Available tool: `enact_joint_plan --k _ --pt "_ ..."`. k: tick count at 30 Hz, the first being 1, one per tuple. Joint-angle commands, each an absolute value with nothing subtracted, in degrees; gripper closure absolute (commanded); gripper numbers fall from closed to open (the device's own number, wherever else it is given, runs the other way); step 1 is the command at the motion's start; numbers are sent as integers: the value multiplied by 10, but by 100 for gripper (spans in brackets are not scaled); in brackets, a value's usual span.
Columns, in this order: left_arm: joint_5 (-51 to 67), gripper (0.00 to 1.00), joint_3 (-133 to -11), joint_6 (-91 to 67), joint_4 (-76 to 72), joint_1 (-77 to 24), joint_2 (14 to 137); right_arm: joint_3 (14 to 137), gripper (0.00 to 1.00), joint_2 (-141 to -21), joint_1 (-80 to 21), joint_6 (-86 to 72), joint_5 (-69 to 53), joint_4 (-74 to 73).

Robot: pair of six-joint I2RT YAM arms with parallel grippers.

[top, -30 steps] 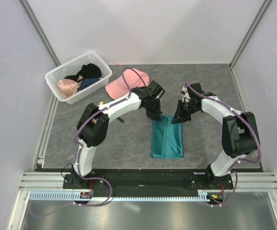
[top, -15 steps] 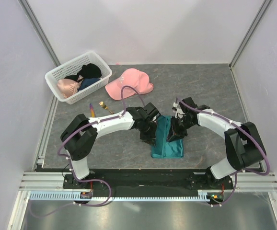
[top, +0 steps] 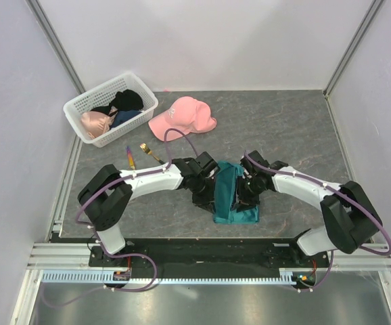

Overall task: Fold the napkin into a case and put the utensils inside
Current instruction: Smooth out the 2/3-rectangle-folded napkin at the center of the board.

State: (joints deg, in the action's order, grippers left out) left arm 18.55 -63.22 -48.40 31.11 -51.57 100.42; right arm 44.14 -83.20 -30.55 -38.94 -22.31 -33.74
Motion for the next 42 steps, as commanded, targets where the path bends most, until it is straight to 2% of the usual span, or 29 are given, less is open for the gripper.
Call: enact_joint_plan --k 1,12,25,30,32,34,36,38,42 --pt "186 98 -615 -504 286 -512 965 461 65 -812 -361 -482 -104 -373" --pt "207 98 -557 -486 260 -490 924 517 65 -878 -467 -564 -23 -411" --pt "229 98 -523 -473 243 -472 897 543 57 -924 -504 -580 25 -446" --pt "236 98 -520 -473 238 -468 897 528 58 -933 -504 -575 22 -430" --pt "236 98 -520 -472 238 -466 896 525 60 -935 -505 -570 18 -423" --pt "237 98 -520 -470 237 -465 896 524 67 -936 -504 -568 17 -419" --pt "238 98 -520 -470 238 -463 897 526 79 -931 -505 -564 16 -419" --pt "240 98 -522 -470 236 -463 898 532 87 -925 -504 -563 18 -424" --pt "243 98 -526 -473 235 -463 903 561 95 -904 -505 -550 36 -460"
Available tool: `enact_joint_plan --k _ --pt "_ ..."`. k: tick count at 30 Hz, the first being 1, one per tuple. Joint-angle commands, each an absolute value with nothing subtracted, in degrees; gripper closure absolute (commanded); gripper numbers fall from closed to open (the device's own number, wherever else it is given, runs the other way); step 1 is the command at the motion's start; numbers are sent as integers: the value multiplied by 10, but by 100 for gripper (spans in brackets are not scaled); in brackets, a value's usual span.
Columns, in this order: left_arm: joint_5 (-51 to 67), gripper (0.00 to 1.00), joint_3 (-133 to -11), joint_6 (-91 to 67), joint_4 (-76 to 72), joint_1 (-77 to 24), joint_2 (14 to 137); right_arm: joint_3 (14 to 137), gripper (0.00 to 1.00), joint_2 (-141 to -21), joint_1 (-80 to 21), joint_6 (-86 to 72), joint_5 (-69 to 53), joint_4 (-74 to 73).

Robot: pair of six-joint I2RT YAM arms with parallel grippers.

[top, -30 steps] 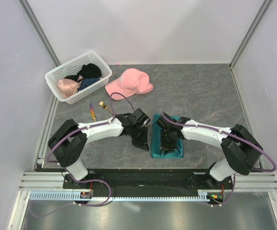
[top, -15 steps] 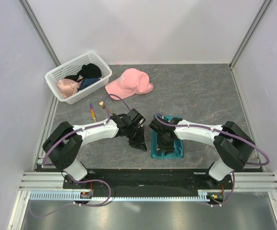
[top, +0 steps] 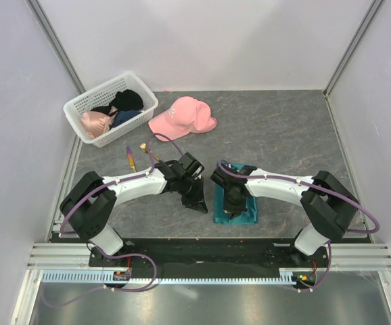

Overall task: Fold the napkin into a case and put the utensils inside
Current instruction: Smooth out the 2/3-rectangle-folded napkin at the center of the board.

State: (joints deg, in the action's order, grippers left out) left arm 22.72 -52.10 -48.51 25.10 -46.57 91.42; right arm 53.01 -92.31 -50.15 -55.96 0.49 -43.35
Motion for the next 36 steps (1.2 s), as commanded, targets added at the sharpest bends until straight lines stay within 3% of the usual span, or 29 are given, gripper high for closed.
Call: enact_joint_plan --k 1,23,36 --pt "244 98 -528 -474 233 -463 904 564 98 -899 -505 -548 40 -467" --pt "300 98 -611 -490 200 -483 1028 511 100 -875 -469 -514 23 -436" --pt "292 98 -603 -518 169 -488 1002 490 100 -880 -454 -506 5 -414"
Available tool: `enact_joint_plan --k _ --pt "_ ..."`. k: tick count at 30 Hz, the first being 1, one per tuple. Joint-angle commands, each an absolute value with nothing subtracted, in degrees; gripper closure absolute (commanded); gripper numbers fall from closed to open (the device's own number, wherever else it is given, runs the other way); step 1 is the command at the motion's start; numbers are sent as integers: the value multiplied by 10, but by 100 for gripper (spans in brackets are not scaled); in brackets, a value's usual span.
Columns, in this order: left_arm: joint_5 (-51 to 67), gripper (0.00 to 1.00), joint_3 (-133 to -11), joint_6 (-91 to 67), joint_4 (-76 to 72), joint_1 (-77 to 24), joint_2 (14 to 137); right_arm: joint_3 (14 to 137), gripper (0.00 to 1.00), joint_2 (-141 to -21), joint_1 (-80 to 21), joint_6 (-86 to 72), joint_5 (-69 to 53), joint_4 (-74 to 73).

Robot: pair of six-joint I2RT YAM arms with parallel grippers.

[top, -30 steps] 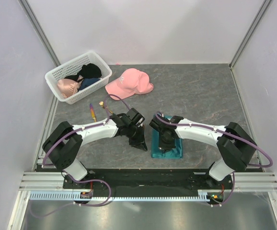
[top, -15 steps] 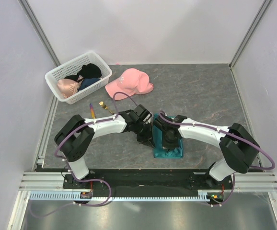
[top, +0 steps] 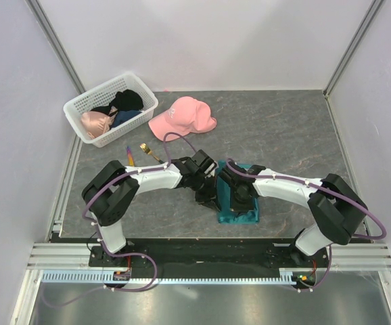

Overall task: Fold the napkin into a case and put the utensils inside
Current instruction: Smooth out the 2/3-rectangle-folded napkin at the center of the board.

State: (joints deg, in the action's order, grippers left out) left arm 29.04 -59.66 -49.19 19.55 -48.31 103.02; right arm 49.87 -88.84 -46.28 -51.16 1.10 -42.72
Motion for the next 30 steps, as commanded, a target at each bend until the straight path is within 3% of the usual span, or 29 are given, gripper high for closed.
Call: enact_joint_plan --k 1,9,17,18,22,25,30 --pt "303 98 -601 -520 160 -489 1009 490 100 -879 -453 -506 4 -413" --pt "339 98 -544 -555 89 -505 1056 485 100 -874 -438 -504 1 -402" --pt "303 98 -534 -505 107 -507 1063 519 100 -868 -416 -489 -28 -397" --pt "306 98 -540 -504 107 -507 1063 527 99 -866 -415 -485 -32 -398" --pt "303 98 -546 -505 113 -509 1050 569 67 -838 -415 -469 -47 -403" --pt "292 98 -555 -498 128 -509 1038 601 60 -836 -410 -464 -49 -410" --pt "295 98 -563 -500 134 -508 1040 632 60 -881 -398 -447 -75 -400"
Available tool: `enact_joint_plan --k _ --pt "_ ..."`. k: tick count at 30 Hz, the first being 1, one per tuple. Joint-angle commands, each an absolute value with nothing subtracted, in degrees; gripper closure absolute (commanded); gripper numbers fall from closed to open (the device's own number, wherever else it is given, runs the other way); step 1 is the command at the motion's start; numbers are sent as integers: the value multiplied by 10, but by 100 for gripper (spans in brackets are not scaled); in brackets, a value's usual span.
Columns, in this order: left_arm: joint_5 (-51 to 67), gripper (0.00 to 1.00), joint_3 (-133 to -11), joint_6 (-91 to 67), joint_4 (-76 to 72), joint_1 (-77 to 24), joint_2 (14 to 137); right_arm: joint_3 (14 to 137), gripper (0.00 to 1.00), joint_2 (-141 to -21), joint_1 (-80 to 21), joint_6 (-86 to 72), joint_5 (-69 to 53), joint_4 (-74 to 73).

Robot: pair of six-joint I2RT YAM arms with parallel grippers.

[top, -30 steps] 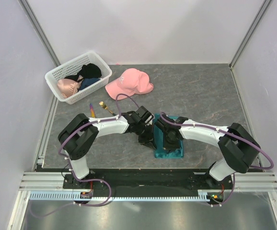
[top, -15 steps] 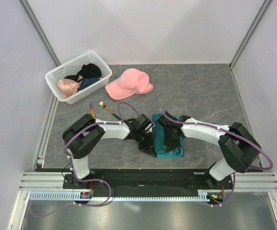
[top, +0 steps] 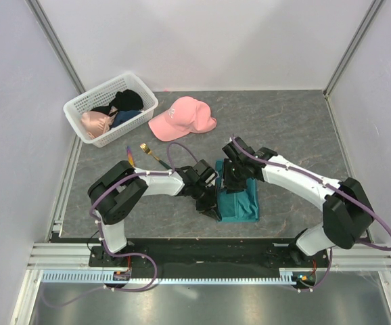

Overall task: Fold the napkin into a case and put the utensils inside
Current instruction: Smooth out the 2/3-rectangle-folded napkin at the center of the board.

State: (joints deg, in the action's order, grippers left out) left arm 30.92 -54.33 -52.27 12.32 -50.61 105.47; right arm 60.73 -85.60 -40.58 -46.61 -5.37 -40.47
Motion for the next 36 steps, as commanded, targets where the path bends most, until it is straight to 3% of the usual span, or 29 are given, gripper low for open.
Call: enact_joint_plan --k 1,3,8,20,28,32,36 --pt "293 98 -562 -500 134 -509 1038 632 64 -892 -396 -446 -80 -391" --pt "288 98 -560 -500 135 -508 1034 631 81 -905 -392 -444 -99 -370" --pt "277 98 -553 -512 134 -509 1025 606 100 -936 -376 -452 -134 -293" --pt "275 98 -527 -522 115 -509 1041 631 100 -1034 -325 -381 -129 -258" --pt "258 98 -538 -505 139 -509 1017 702 100 -1042 -310 -352 -129 -342" --pt "241 90 -569 -481 184 -509 984 709 73 -978 -295 -356 -122 -404" --pt "231 78 -589 -468 207 -509 957 662 53 -891 -245 -331 -121 -457"
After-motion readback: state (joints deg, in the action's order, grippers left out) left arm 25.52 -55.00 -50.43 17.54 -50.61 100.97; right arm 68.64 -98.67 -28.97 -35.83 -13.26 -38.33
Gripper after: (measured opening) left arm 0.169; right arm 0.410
